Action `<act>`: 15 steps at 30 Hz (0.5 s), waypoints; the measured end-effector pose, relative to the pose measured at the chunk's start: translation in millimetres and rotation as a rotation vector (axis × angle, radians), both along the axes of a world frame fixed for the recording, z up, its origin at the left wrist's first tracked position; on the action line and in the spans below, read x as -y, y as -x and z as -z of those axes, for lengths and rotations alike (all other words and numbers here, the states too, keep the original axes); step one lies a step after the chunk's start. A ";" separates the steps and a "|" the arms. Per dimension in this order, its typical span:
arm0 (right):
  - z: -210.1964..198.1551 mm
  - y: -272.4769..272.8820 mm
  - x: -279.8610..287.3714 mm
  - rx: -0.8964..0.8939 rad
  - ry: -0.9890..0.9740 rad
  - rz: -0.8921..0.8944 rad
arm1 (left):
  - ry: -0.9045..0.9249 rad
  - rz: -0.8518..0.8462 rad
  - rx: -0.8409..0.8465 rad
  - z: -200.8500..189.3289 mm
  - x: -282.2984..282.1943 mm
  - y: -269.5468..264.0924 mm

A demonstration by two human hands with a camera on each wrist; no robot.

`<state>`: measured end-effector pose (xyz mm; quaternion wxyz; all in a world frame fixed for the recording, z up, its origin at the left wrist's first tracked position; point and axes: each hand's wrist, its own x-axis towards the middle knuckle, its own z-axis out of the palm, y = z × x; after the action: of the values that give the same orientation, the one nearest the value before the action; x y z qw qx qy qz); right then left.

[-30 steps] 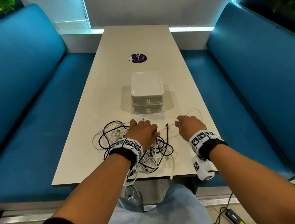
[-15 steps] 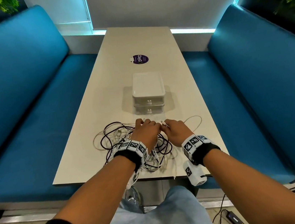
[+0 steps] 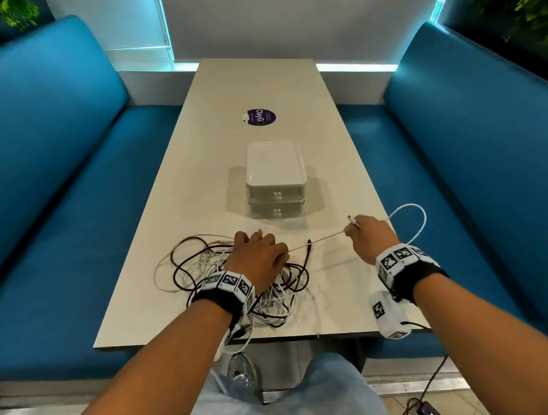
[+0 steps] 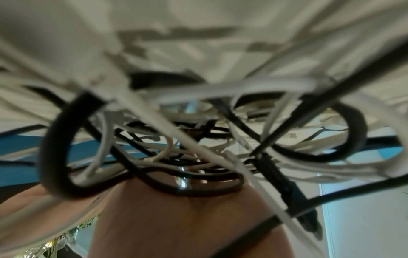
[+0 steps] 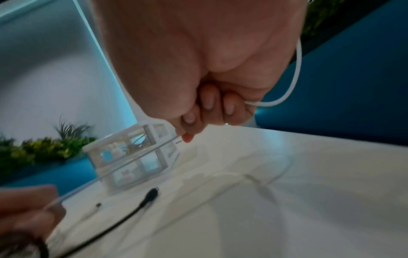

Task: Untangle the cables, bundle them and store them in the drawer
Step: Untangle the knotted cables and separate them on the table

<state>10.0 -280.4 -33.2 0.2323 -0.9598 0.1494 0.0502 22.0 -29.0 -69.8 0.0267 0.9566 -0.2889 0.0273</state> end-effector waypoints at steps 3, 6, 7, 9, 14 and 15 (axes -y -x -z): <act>5.9 5.8 1.3 -0.076 0.074 -0.020 | -0.004 0.014 -0.046 -2.1 6.5 -0.7; 7.9 11.6 -16.8 -0.042 0.104 -0.077 | -0.027 0.011 -0.035 -1.8 11.0 -1.2; 7.2 12.9 -23.7 -0.020 0.101 -0.114 | -0.036 0.011 -0.029 -1.6 11.6 -1.1; 5.4 14.2 -37.9 0.032 0.067 -0.217 | -0.049 0.012 -0.023 -2.4 13.5 -0.4; 8.3 13.2 -65.7 0.003 0.039 -0.490 | -0.097 0.012 0.017 -5.8 20.0 4.0; 9.7 12.3 -68.6 -0.018 0.035 -0.491 | -0.105 0.015 0.015 -7.0 21.2 5.0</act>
<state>-2.4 -211.7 -42.9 0.1950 -0.9708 -0.0853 0.1109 16.9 -50.1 -62.8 -0.0254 0.9543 -0.2972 0.0190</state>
